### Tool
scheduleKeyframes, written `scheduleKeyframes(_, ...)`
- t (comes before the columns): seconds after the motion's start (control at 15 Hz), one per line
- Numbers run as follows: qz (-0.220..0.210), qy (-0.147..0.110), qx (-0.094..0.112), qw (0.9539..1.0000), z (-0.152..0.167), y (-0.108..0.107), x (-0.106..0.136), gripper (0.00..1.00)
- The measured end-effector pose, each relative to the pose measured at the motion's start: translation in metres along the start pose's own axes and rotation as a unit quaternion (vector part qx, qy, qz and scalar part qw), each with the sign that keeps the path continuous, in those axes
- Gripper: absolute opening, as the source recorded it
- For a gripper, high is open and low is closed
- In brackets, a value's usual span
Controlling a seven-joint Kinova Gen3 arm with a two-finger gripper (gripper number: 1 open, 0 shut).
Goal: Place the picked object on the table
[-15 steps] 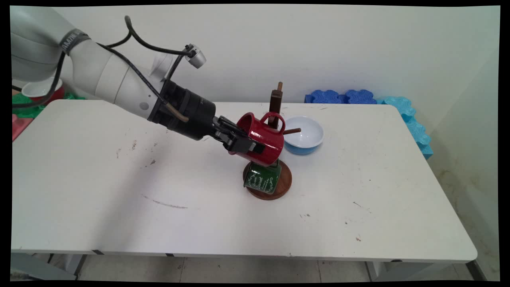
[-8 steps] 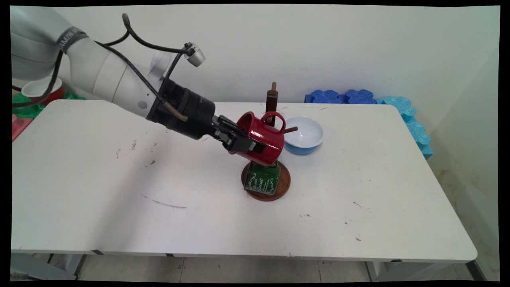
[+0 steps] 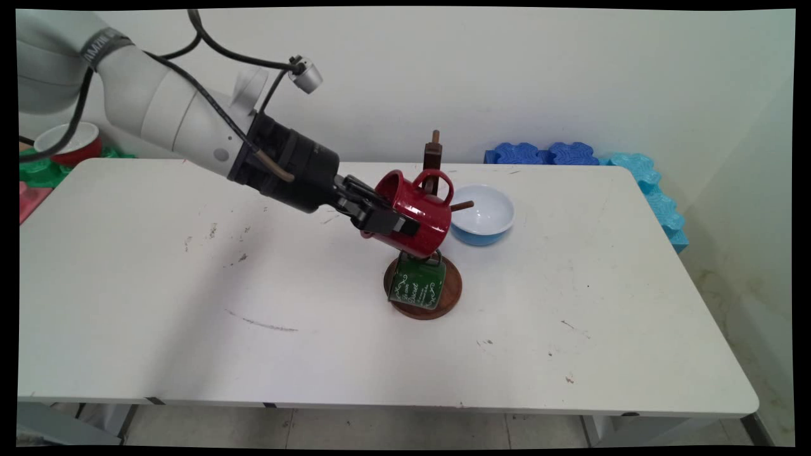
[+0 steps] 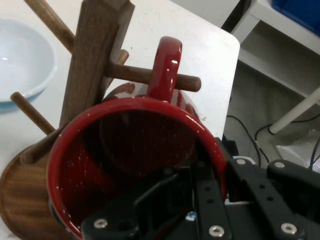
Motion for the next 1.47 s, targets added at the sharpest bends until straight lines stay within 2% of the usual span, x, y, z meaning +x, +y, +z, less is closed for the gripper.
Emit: scheduleKeyframes(1.47, 0.016, -0.015, -0.031, 0.9993, -0.02, 0.01, 0.013, 0.0)
